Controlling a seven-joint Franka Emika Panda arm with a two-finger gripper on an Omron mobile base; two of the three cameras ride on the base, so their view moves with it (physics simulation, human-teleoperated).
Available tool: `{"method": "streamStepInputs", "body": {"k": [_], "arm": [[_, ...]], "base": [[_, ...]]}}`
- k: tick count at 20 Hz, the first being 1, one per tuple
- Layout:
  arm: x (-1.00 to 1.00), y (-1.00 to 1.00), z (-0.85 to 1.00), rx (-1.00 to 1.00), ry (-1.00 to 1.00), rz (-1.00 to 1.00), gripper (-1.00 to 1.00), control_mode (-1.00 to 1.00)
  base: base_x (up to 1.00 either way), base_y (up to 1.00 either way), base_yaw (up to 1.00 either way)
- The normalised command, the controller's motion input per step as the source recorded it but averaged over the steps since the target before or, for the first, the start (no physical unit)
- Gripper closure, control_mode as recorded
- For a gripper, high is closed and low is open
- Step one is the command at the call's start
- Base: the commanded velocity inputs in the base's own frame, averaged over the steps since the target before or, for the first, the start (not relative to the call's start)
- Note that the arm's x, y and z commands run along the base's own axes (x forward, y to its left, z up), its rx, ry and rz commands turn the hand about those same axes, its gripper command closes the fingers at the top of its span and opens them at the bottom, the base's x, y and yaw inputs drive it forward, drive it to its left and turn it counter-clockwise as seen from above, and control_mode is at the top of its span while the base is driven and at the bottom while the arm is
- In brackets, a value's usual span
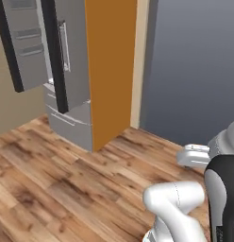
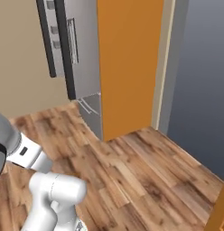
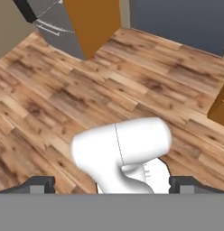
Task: Grab the onion and lemon from the fridge, place them in the blender, close the lid, and turn on the blender to create a marinade.
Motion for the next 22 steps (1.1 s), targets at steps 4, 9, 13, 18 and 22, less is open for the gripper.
{"method": "streamStepInputs", "body": {"k": [4, 9, 13, 18, 22], "arm": [[0.0, 0.0, 0.0, 0.0, 0.0, 0.0, -1.0, 1.0], [0.0, 0.0, 0.0, 0.0, 0.0, 0.0, -1.0, 1.0], [0.0, 0.0, 0.0, 0.0, 0.0, 0.0, -1.0, 1.0], [0.0, 0.0, 0.0, 0.0, 0.0, 0.0, -1.0, 1.0], [0.0, 0.0, 0.0, 0.0, 0.0, 0.0, -1.0, 1.0]], "base": [[1.0, 0.37, 0.04], [1.0, 0.71, -0.01], [1.0, 0.9, -0.07], [1.0, 1.0, -0.14], [0.99, 1.0, -0.2]]}}
